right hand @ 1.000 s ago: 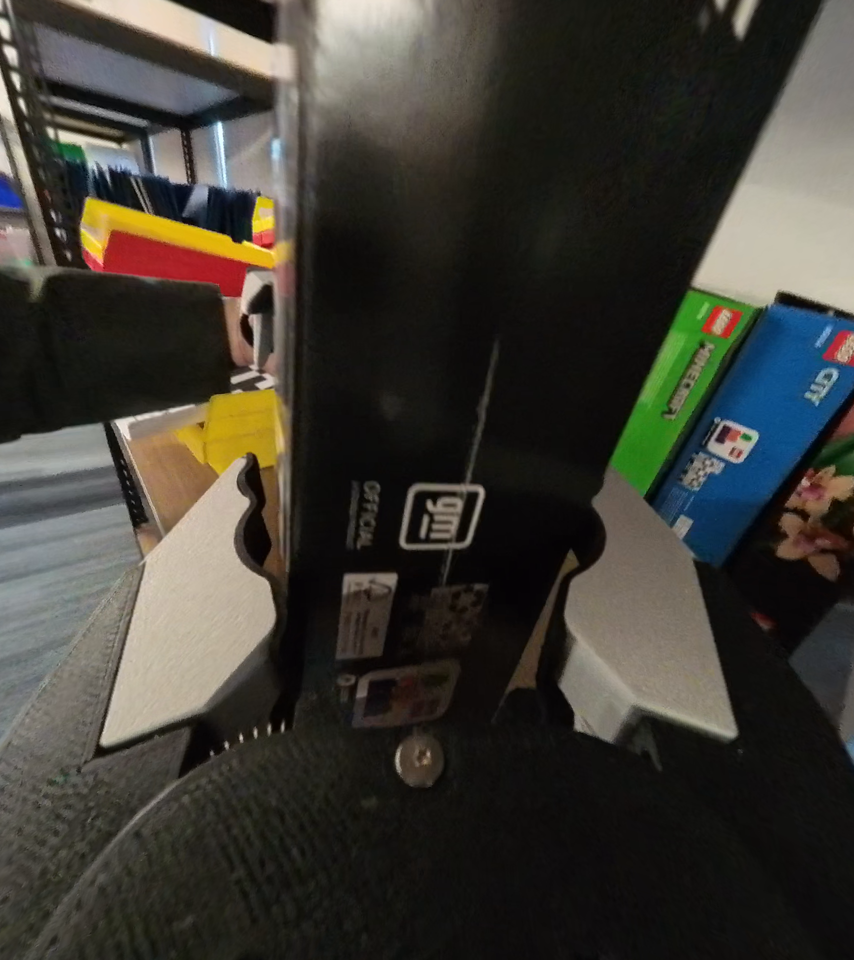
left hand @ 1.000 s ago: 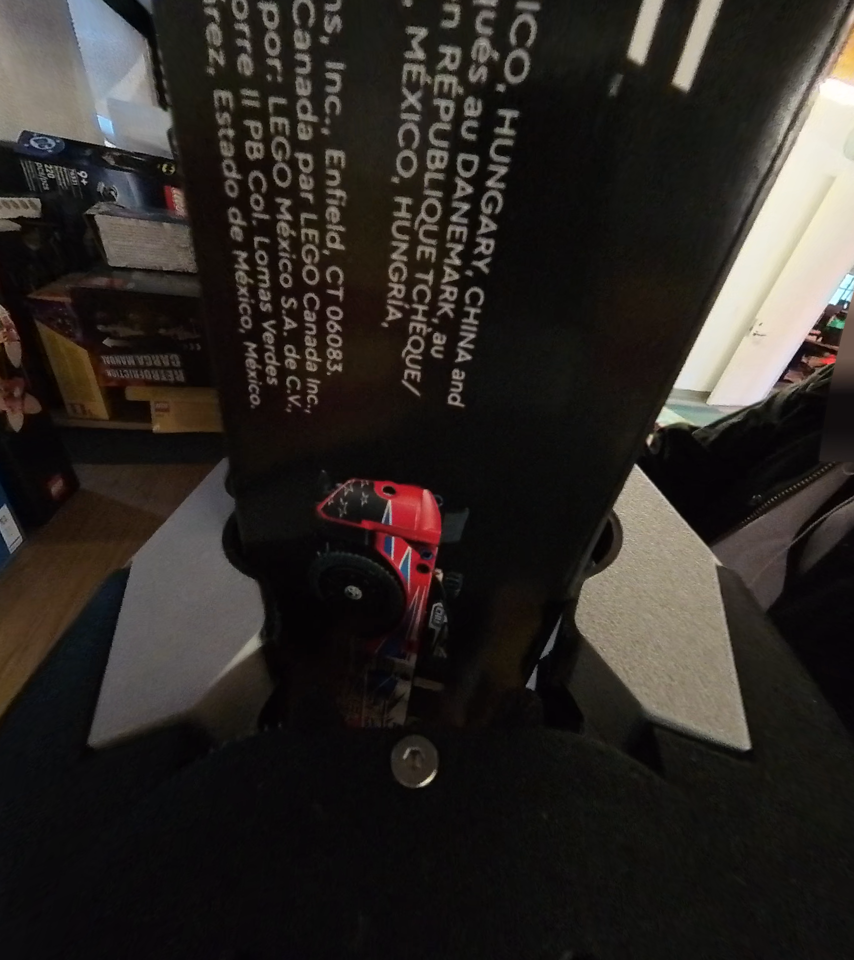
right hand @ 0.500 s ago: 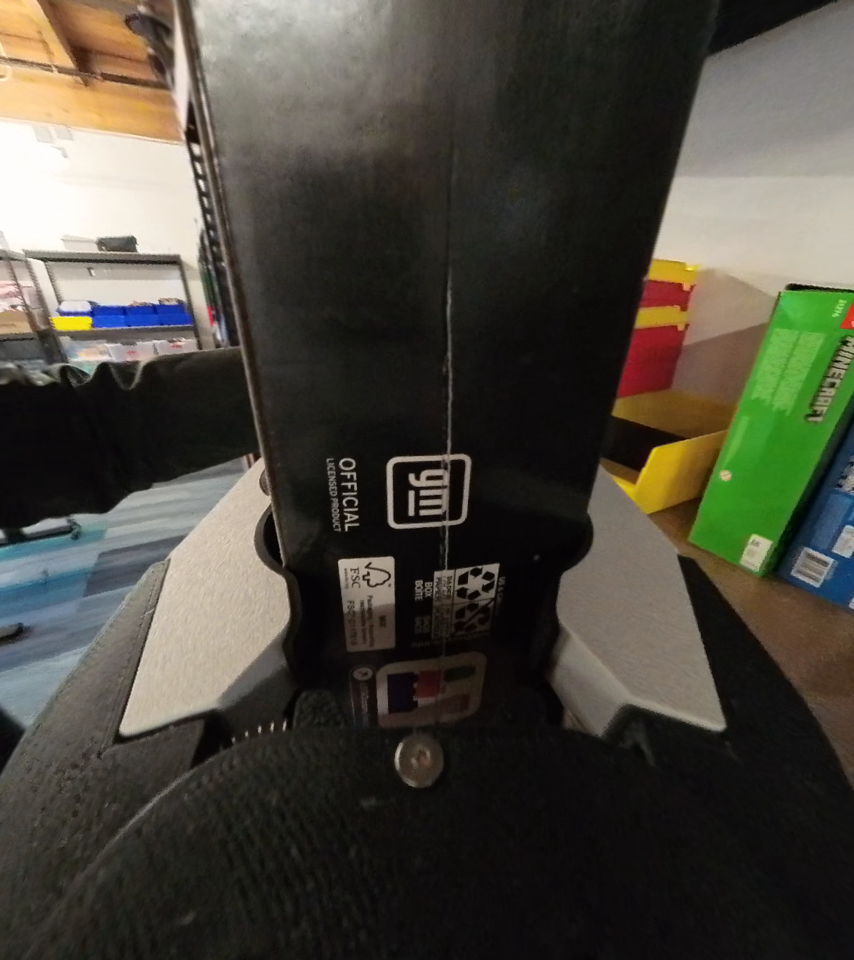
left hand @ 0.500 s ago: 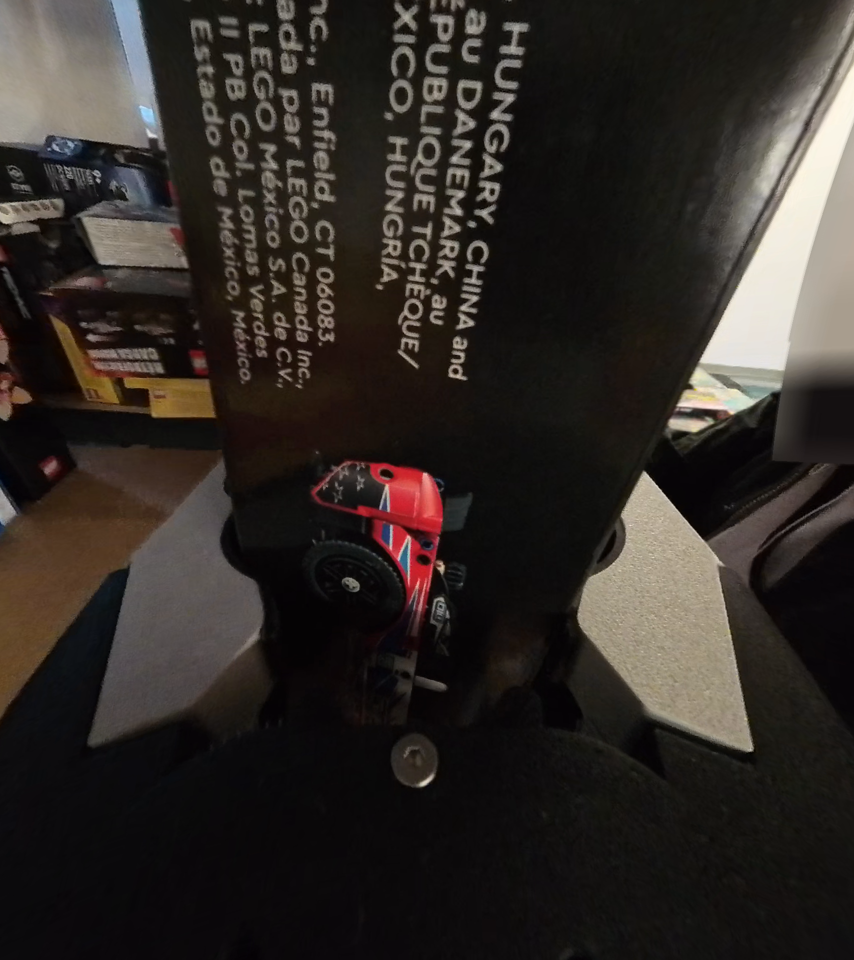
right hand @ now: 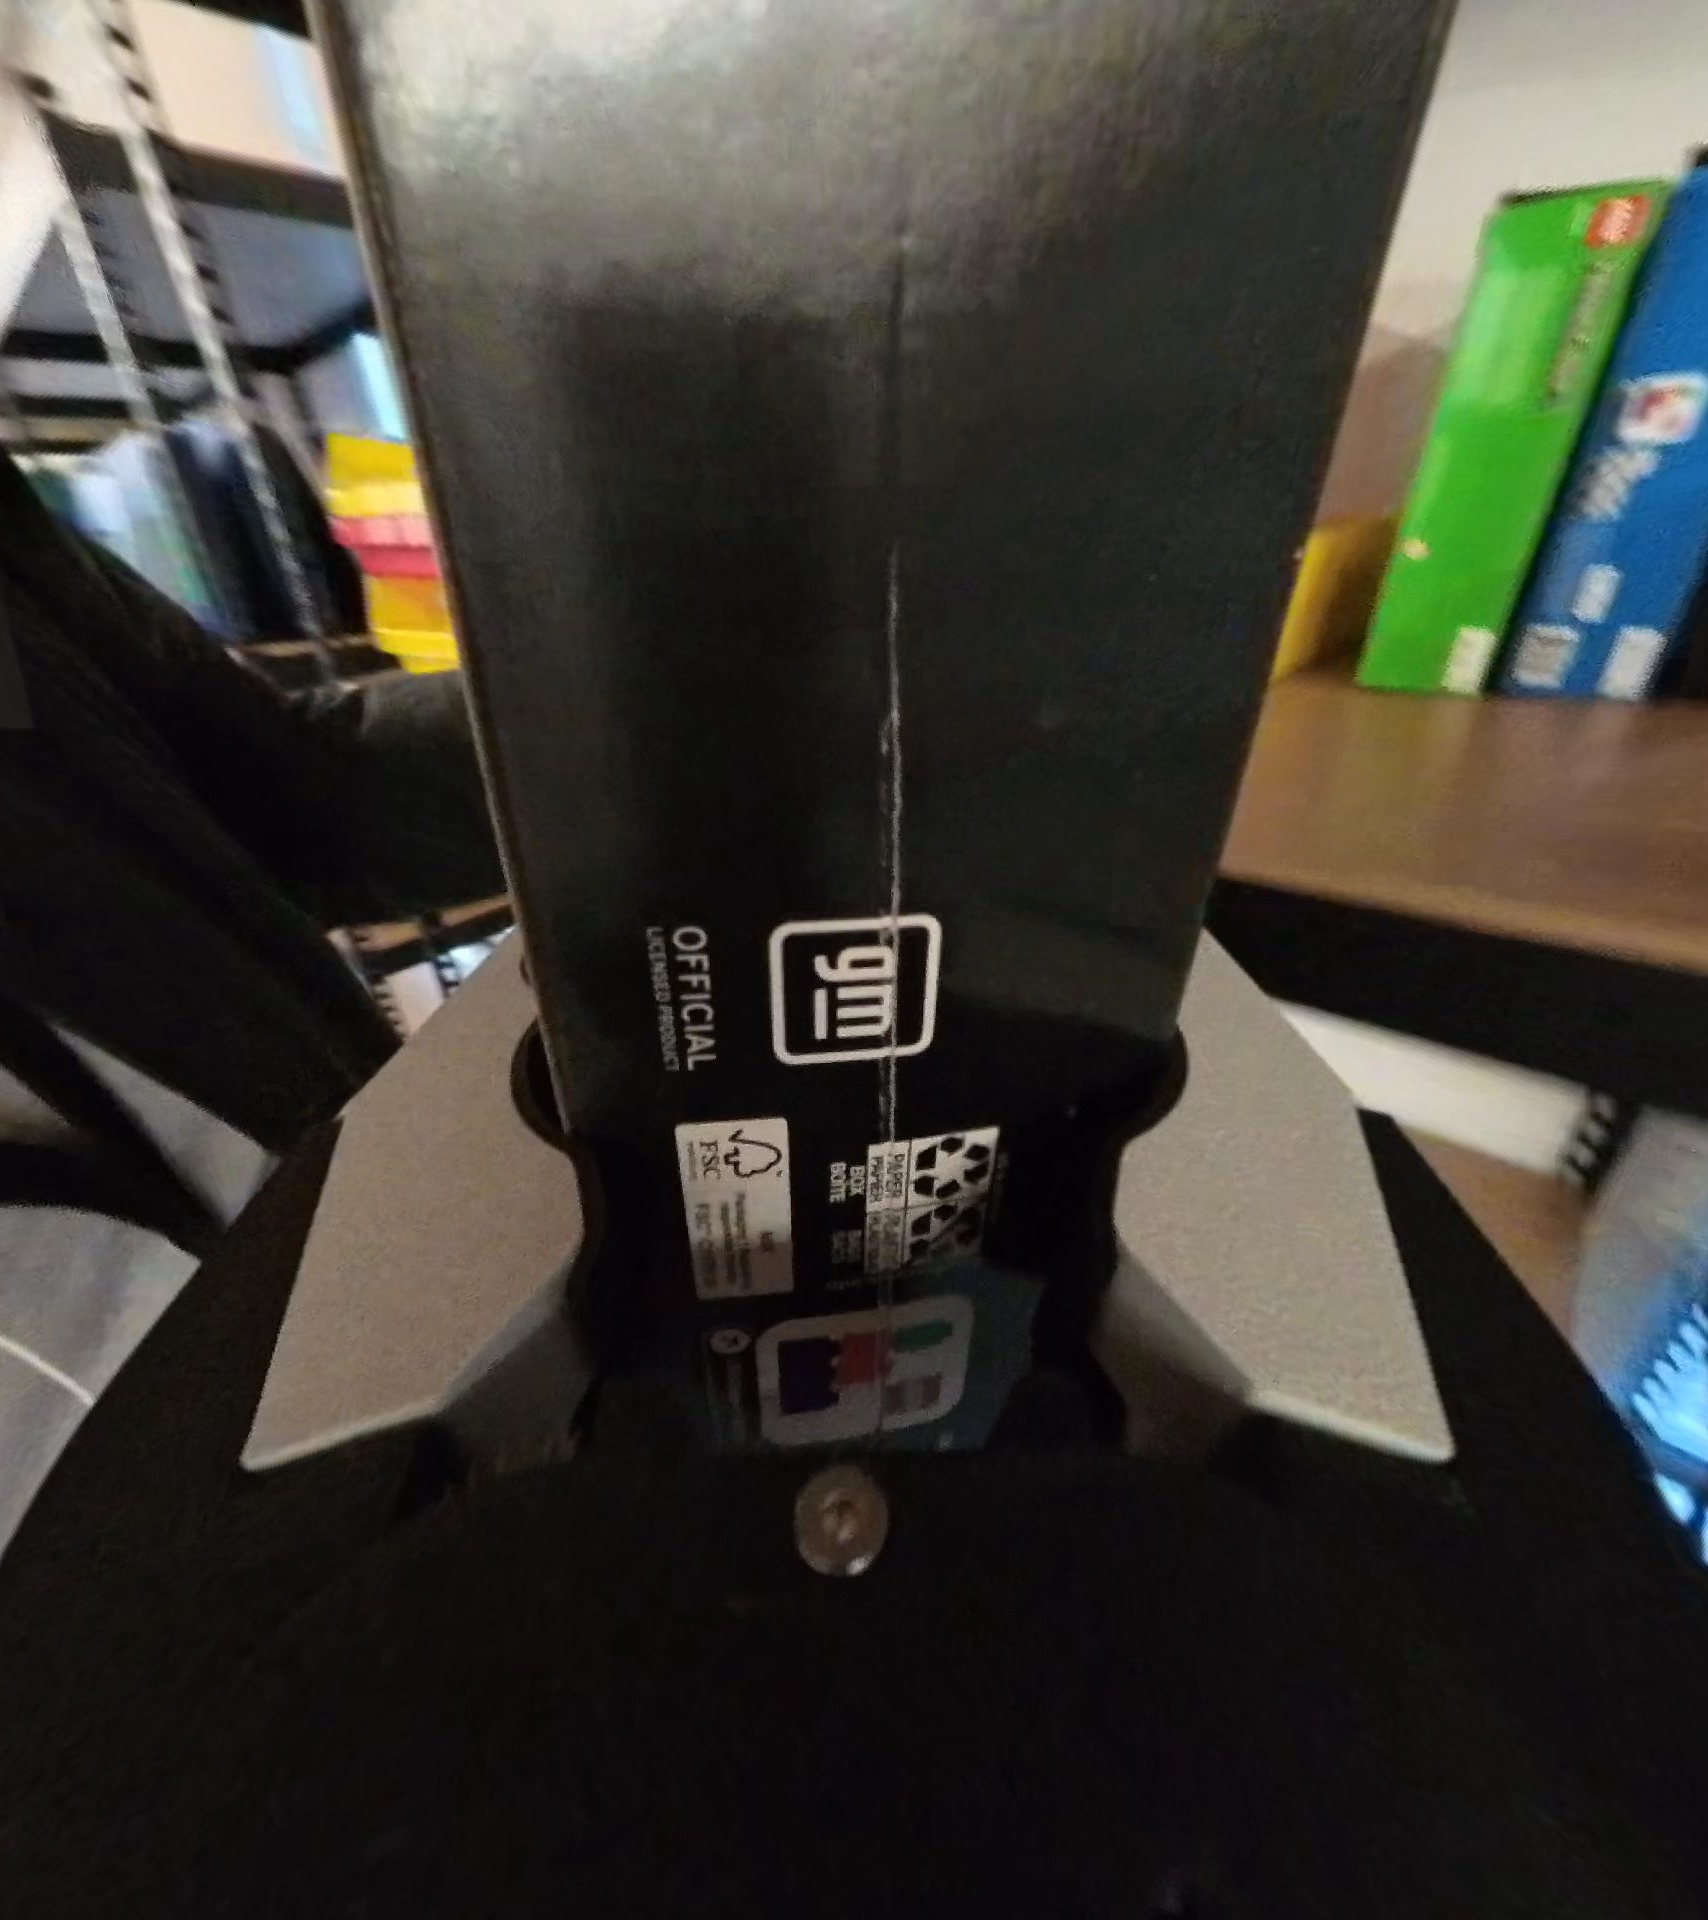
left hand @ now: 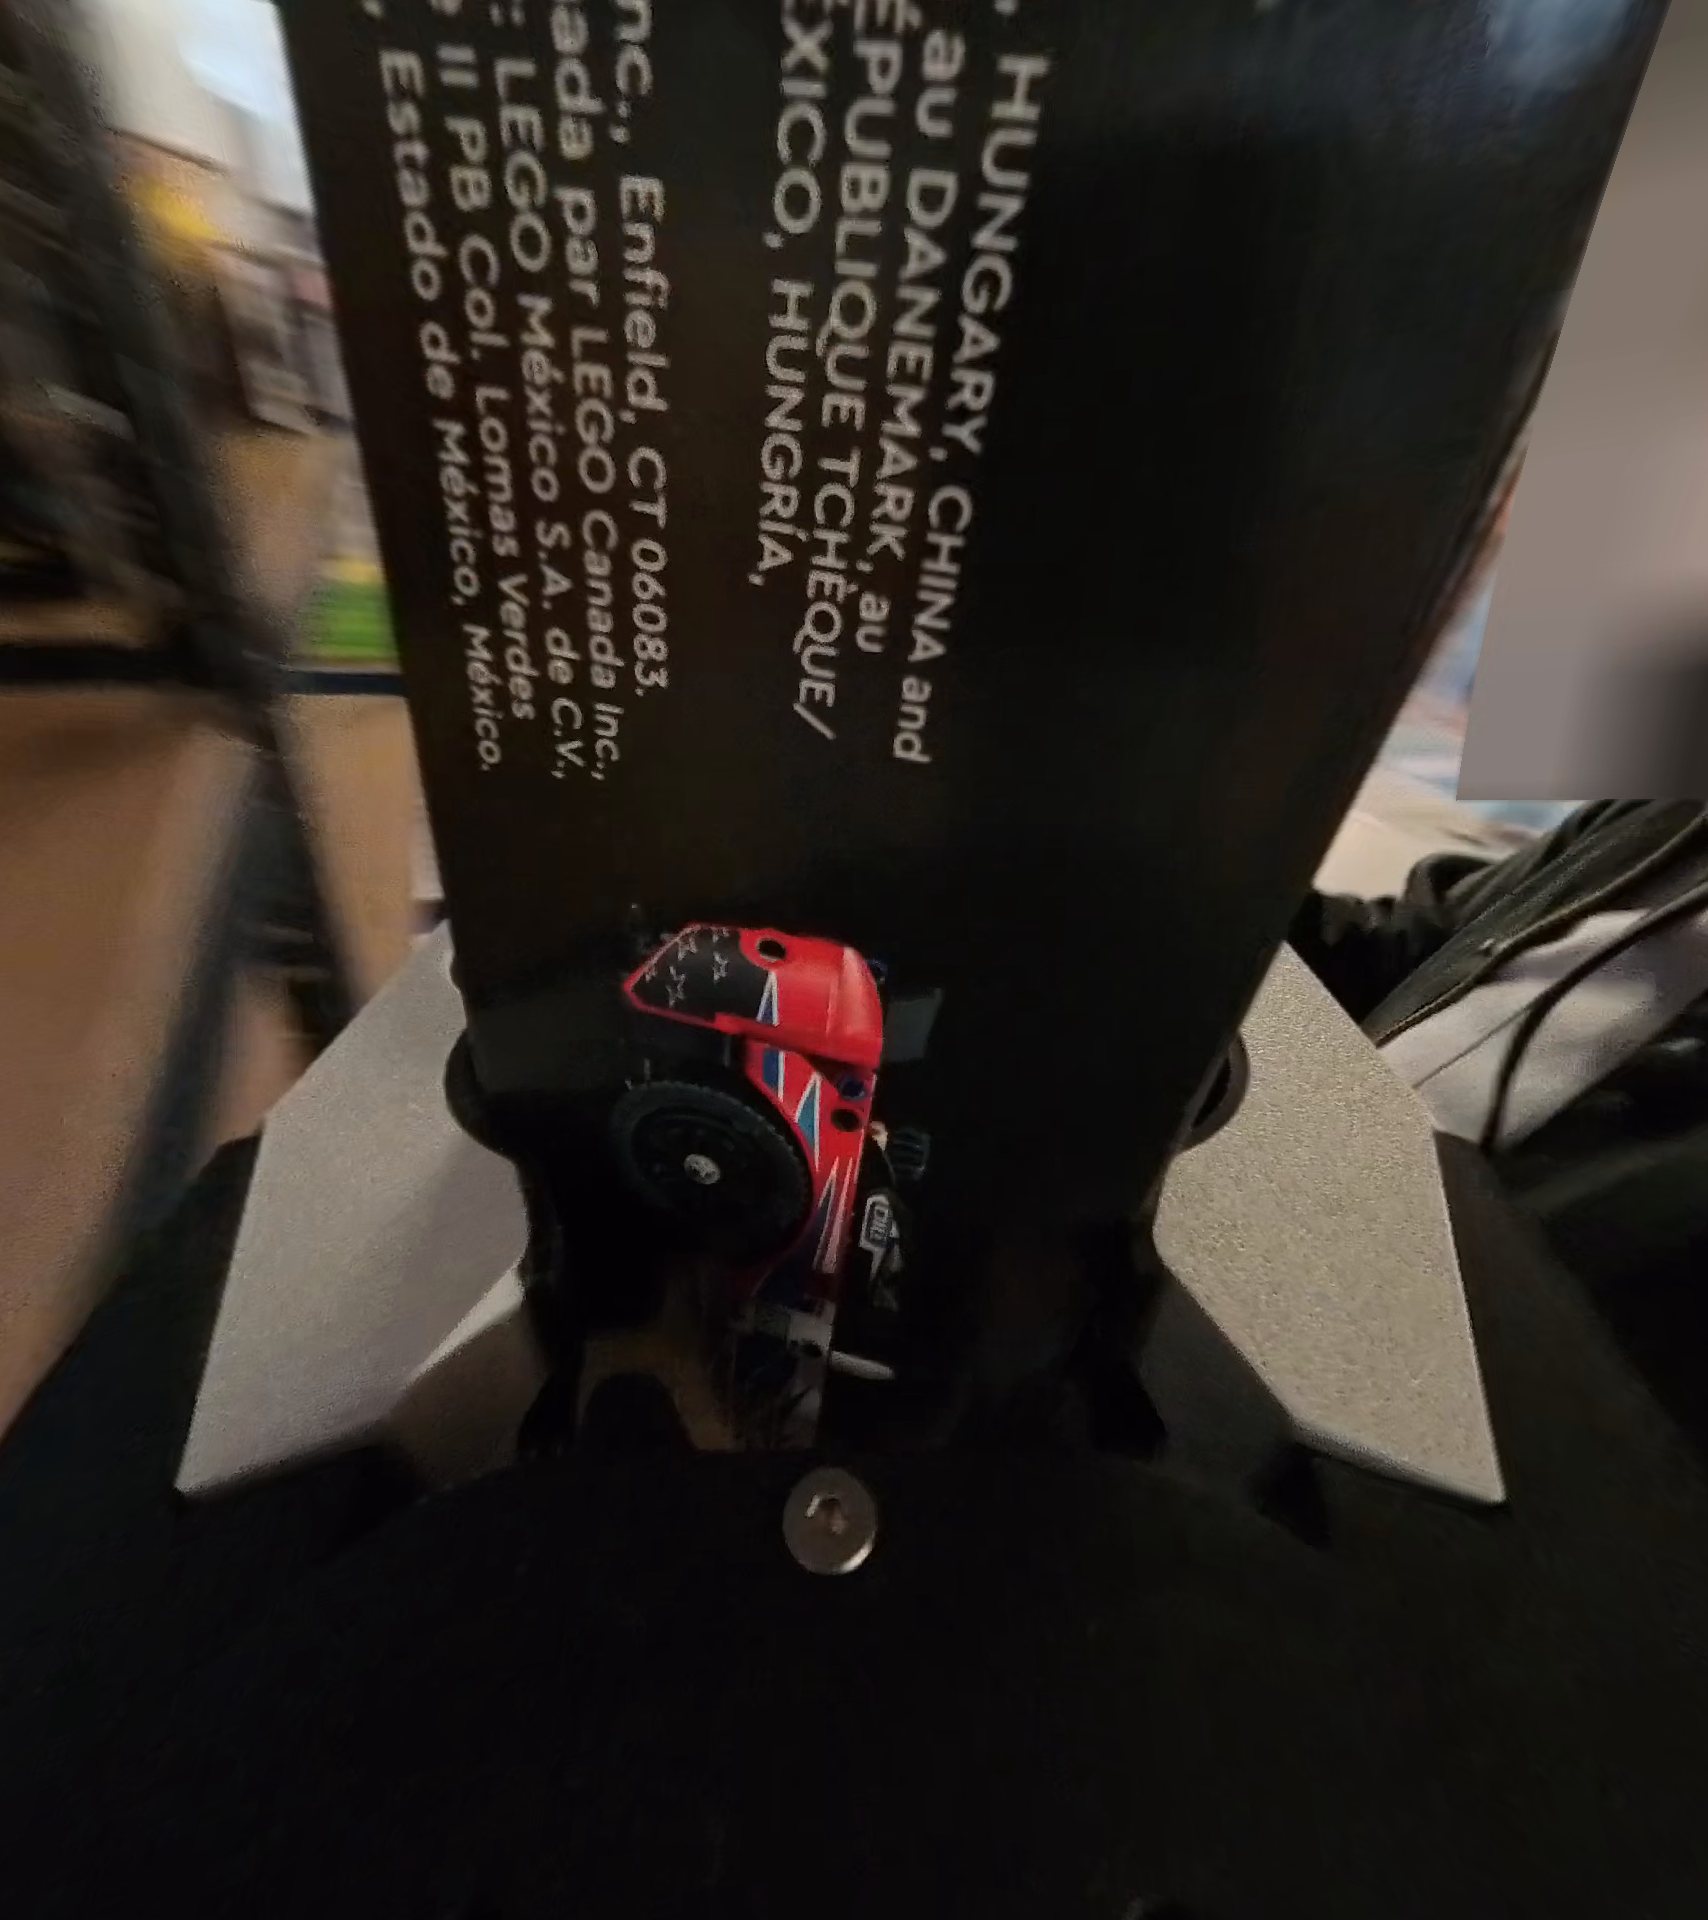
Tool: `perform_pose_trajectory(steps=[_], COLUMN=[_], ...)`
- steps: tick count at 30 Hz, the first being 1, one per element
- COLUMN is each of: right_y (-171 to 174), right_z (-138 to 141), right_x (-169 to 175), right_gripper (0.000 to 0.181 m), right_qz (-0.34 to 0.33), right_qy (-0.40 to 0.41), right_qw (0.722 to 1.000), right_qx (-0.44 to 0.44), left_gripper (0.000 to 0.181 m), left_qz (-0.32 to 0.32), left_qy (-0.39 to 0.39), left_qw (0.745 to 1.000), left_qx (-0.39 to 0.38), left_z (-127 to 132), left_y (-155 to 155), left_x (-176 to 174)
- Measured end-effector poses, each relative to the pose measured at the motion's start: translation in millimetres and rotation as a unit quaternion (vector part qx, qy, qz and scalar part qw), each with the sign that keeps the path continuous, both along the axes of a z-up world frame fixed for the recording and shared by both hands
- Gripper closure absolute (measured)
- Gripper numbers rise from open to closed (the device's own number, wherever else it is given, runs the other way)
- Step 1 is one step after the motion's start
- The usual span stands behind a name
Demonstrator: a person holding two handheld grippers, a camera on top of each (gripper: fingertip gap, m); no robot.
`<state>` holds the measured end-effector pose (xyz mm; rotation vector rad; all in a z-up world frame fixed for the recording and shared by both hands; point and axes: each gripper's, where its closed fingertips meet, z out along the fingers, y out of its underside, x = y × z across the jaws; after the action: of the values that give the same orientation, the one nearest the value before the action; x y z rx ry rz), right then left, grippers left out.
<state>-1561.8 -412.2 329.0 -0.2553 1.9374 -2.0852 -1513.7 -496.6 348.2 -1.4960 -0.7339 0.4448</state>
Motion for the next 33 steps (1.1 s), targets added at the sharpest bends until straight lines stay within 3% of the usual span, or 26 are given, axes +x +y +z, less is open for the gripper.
perform_pose_trajectory(steps=[6, 10, 15, 21, 26, 33], right_y=[93.5, 174.5, 265.8, 343.6, 386.1, 410.6], right_z=[-96.2, -134.8, -141.2, -138.7, -149.8, -184.2], right_x=[108.0, 193.6, 308.8, 468.1, 617.4, 794.5], right_gripper=[0.073, 0.076, 0.075, 0.076, 0.076, 0.076], right_qz=[-0.176, -0.287, -0.425, -0.559, -0.653, -0.741], right_qy=[-0.059, -0.083, -0.074, -0.051, -0.058, -0.097], right_qw=[0.982, 0.954, 0.902, 0.827, 0.755, 0.664], right_qx=[0.023, 0.023, 0.013, -0.006, -0.012, -0.007], left_gripper=[0.047, 0.049, 0.049, 0.049, 0.049, 0.05], left_qz=[-0.176, -0.29, -0.427, -0.56, -0.654, -0.736], left_qy=[-0.05, -0.076, -0.066, -0.041, -0.051, -0.093], left_qw=[0.983, 0.954, 0.902, 0.827, 0.755, 0.67], left_qx=[0.028, 0.019, 0.015, -0.004, 0.001, 0.01], left_z=[-95.9, -132.5, -140.5, -133.7, -148.2, -183.9], left_y=[82.2, 163.5, 262.0, 356.2, 415.4, 465.5], left_x=[72.2, 135.3, 223.8, 358.6, 492.2, 655.4])
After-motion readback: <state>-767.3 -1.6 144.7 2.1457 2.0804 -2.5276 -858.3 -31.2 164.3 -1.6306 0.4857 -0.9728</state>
